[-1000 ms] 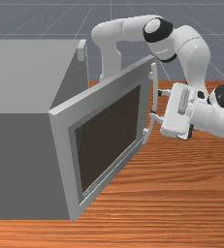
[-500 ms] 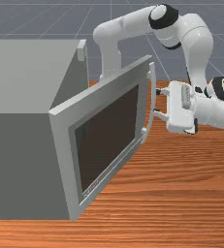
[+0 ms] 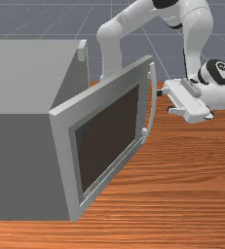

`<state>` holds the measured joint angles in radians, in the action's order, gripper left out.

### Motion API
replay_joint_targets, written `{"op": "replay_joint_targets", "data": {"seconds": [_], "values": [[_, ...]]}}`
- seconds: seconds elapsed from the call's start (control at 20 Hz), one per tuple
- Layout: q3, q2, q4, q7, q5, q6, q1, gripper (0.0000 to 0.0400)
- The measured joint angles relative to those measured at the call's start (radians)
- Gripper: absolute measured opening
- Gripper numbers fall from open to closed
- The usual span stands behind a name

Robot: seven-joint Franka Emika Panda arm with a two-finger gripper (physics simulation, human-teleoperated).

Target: Open the microwave

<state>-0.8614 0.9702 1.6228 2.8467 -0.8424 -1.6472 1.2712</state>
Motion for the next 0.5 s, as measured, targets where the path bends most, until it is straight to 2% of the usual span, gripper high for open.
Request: {"op": "replay_joint_targets", "data": {"seconds": [0.15,0.35,0.4,0.45,0.5], "values": [[0.003,-0.071,0.066,0.040,-0.034,-0.074,0.060,0.0400],[-0.011,-0.162,0.161,0.051,-0.117,-0.201,0.132,0.0400],[-0.007,-0.177,0.168,0.051,-0.109,-0.209,0.134,0.0400],[0.005,-0.172,0.149,0.051,-0.075,-0.180,0.124,0.0400],[0.005,-0.220,0.185,0.051,-0.092,-0.254,0.134,0.0400]]}}
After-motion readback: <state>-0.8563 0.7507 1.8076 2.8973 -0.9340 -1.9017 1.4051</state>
